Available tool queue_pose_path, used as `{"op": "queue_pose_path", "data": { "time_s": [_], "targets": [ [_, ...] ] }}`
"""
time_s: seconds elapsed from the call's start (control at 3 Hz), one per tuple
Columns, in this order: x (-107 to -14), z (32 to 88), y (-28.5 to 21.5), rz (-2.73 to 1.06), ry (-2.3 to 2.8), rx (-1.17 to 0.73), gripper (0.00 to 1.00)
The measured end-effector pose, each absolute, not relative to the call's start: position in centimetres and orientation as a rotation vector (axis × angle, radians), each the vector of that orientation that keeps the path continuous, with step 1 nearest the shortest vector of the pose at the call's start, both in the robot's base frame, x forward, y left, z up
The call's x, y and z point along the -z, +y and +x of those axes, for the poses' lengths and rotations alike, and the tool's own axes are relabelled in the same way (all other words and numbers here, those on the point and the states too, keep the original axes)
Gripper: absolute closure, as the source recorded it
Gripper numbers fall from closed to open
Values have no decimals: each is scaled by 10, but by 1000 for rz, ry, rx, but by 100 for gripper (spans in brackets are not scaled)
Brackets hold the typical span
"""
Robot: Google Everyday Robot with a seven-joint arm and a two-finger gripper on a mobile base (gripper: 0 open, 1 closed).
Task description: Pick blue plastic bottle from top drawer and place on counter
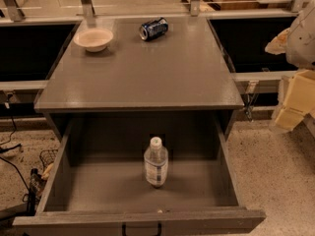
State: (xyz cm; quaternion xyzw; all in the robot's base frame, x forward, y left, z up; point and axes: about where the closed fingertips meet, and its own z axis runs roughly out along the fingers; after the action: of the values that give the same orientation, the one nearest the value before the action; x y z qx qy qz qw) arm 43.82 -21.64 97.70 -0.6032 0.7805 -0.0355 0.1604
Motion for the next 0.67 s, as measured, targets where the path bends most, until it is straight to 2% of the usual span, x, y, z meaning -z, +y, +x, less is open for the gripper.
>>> {"op": "queue_pose_path", "data": {
  "time_s": [0.33,0.67],
  "targets": [
    [-977,438,-216,-1723,2229,101,0],
    [-963,438,-215,-1714,2230,-62,0]
  ]
}}
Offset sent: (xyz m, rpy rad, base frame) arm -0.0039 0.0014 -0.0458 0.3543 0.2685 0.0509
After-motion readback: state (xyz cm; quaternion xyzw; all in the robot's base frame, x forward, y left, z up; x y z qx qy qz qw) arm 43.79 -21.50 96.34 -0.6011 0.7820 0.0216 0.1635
